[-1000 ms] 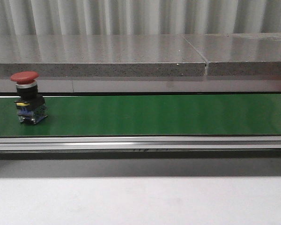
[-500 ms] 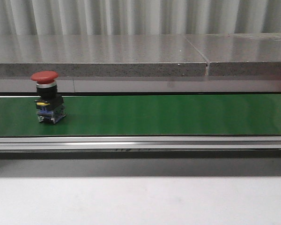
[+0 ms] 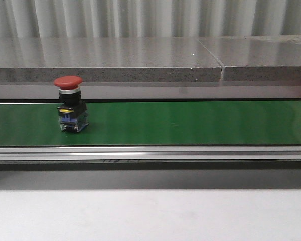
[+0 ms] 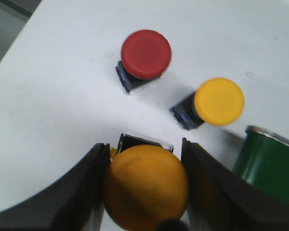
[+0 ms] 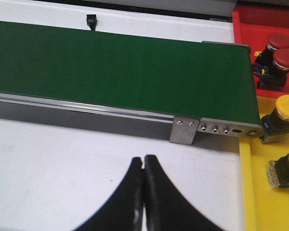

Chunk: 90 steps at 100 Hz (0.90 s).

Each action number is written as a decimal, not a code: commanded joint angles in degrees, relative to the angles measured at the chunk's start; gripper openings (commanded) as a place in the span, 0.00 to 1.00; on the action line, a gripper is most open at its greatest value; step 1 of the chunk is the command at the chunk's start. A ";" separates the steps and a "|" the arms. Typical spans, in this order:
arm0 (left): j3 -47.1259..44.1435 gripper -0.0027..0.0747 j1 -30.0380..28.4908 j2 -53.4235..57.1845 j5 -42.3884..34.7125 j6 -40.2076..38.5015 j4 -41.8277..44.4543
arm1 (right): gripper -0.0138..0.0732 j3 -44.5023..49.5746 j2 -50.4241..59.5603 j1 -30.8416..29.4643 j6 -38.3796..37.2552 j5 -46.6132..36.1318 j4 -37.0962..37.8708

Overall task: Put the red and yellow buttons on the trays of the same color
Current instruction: 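Grasp a yellow push button from the cluster with the left gripper, then set the yellow button on the belt and open the left gripper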

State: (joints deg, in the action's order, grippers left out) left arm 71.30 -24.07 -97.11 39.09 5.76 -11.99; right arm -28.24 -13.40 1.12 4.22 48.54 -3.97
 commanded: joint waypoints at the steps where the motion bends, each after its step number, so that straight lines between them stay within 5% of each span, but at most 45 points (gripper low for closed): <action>1: -1.60 0.34 0.90 6.30 -3.74 -0.16 -0.70 | 0.08 -1.39 -0.52 0.08 0.24 -3.68 -0.26; 77: -5.73 0.34 11.87 10.66 1.12 -0.03 -0.46 | 0.08 -1.39 -0.52 0.08 0.24 -3.68 -0.26; 90: -5.73 0.47 11.87 10.55 1.75 0.25 -0.46 | 0.08 -1.39 -0.52 0.08 0.24 -3.68 -0.26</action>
State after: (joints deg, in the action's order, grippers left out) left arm 64.28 -12.47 -88.50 42.43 5.76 -11.74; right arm -28.24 -13.40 1.12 4.22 48.54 -3.97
